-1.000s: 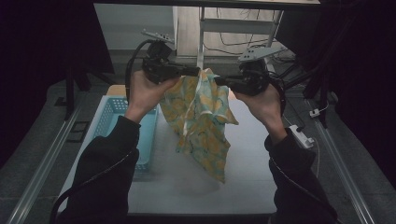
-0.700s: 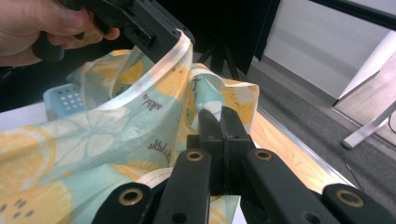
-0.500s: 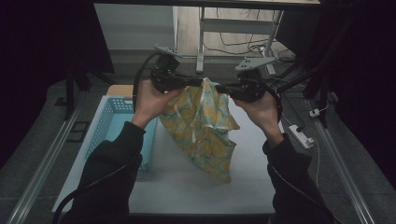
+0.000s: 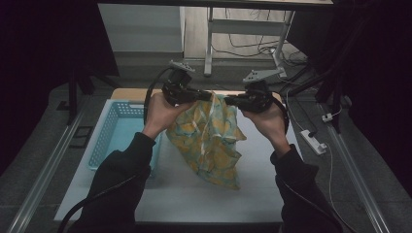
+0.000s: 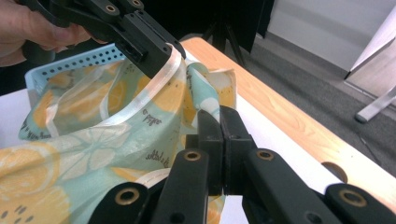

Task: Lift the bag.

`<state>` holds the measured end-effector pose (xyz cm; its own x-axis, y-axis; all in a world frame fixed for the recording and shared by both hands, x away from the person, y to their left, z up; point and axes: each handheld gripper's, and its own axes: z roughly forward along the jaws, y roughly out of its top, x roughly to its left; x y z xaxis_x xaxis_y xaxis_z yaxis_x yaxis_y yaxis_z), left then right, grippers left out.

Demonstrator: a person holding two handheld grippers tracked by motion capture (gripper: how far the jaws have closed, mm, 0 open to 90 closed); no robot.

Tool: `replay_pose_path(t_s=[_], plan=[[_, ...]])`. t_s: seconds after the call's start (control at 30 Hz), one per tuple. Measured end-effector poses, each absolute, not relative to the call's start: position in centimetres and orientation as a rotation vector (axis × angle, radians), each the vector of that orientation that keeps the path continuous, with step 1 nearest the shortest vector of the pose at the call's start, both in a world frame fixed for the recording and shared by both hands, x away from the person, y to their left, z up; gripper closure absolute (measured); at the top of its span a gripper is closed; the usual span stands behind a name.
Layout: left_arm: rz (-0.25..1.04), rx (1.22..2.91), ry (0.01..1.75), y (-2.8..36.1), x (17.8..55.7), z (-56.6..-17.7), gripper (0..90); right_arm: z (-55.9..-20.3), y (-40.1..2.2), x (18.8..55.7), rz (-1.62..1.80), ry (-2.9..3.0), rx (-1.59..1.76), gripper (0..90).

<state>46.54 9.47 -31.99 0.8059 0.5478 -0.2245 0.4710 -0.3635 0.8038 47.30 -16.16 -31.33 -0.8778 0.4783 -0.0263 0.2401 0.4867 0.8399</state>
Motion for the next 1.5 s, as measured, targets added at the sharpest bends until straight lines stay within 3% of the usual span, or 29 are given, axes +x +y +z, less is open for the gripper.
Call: replay_pose_path(t_s=[0.27, 0.6, 0.93, 1.13, 1.5], plan=[[0.086, 2.04, 0.774, 9.1, 47.1, -33.7, 86.3, -33.1, -16.2, 48.0, 1.328, 2.504, 0.666, 82.5], [0.101, 2.047, 0.758, 8.8, 46.7, -34.9, 59.1, -33.3, -16.5, 48.2, 1.331, 2.496, 0.723, 63.2], [0.248, 2.02, 0.711, 9.9, 45.3, -34.4, 32.1, -32.9, -16.6, 47.9, 1.362, 2.462, 0.737, 46.7], [0.238, 2.02, 0.737, 11.2, 44.2, -34.7, 20.3, -32.7, -16.8, 47.4, 1.364, 2.456, 0.728, 39.3], [0.219, 1.97, 0.79, 13.8, 42.2, -35.5, 6.5, -32.5, -18.3, 46.2, 1.396, 2.411, 0.738, 23.1]])
